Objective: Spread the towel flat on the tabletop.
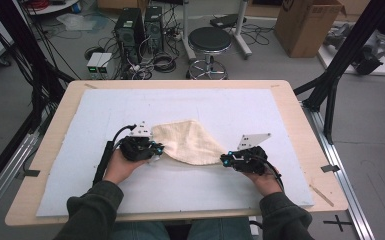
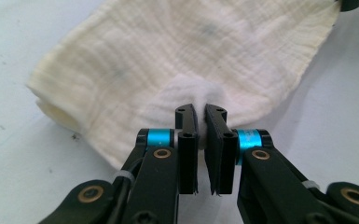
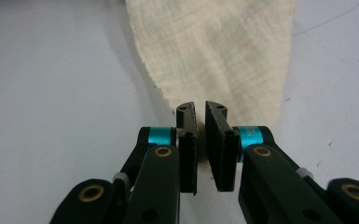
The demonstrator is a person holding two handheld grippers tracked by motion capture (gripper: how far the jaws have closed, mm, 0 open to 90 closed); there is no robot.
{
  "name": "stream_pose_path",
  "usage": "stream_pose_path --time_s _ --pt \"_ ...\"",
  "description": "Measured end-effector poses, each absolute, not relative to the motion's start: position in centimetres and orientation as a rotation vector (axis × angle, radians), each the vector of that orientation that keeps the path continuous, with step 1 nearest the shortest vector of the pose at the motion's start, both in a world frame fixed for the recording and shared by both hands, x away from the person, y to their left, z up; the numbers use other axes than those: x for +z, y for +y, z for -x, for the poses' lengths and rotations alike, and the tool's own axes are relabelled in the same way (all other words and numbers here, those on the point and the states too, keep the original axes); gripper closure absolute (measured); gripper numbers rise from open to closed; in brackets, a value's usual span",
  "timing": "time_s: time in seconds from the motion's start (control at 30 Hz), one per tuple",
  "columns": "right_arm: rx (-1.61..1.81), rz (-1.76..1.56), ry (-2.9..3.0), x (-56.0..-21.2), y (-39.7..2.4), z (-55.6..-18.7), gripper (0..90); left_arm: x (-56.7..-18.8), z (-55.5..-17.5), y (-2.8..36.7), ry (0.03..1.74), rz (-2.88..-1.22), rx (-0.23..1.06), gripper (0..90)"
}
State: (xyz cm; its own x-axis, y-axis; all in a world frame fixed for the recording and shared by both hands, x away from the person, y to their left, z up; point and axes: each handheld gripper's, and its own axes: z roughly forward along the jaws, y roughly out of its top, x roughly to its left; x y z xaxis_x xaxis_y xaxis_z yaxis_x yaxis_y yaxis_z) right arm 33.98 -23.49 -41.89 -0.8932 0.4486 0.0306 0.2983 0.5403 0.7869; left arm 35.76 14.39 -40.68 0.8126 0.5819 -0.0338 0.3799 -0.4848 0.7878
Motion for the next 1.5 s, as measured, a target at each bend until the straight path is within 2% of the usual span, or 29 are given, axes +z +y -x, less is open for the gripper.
stream_pose_path --time_s 0.23,0.53,0.73,1.07,1.1,1.2,1.23,1.27,1.33,1.5 --pt "1.309 -0.601 2.584 -40.9 -23.5 -32.9 83.3 -38.4 -33.5 16.3 0.654 -2.14 0.329 83.4" --pt "1.356 -0.494 2.581 -39.0 -22.6 -29.7 83.3 -36.6 -29.2 17.4 0.546 -2.198 0.351 83.5" --pt "1.352 -0.441 2.639 -39.4 -21.7 -27.9 83.2 -38.1 -25.7 18.6 0.542 -2.236 0.31 83.5" --pt "1.306 -0.388 2.738 -40.9 -20.4 -26.0 82.8 -41.4 -23.7 18.9 0.553 -2.264 0.231 82.8" --pt "1.302 -0.391 2.743 -41.1 -20.4 -26.0 81.6 -41.6 -23.7 19.0 0.558 -2.253 0.224 80.3" --pt "1.335 -0.414 2.762 -41.2 -20.3 -26.1 71.4 -41.6 -23.8 19.2 0.571 -2.205 0.206 63.8" --pt "1.349 -0.397 2.75 -40.9 -20.4 -26.2 68.0 -41.4 -24.0 19.3 0.566 -2.196 0.219 55.8" --pt "1.349 -0.397 2.75 -40.9 -20.4 -26.2 68.0 -41.2 -24.1 19.4 0.58 -2.173 0.227 55.8" --pt "1.38 -0.419 2.726 -40.3 -20.7 -26.6 64.5 -40.5 -24.6 19.6 0.585 -2.143 0.238 48.7" --pt "1.426 -0.485 2.64 -38.9 -21.2 -28.8 60.9 -39.2 -26.5 19.6 0.613 -2.07 0.258 43.5"
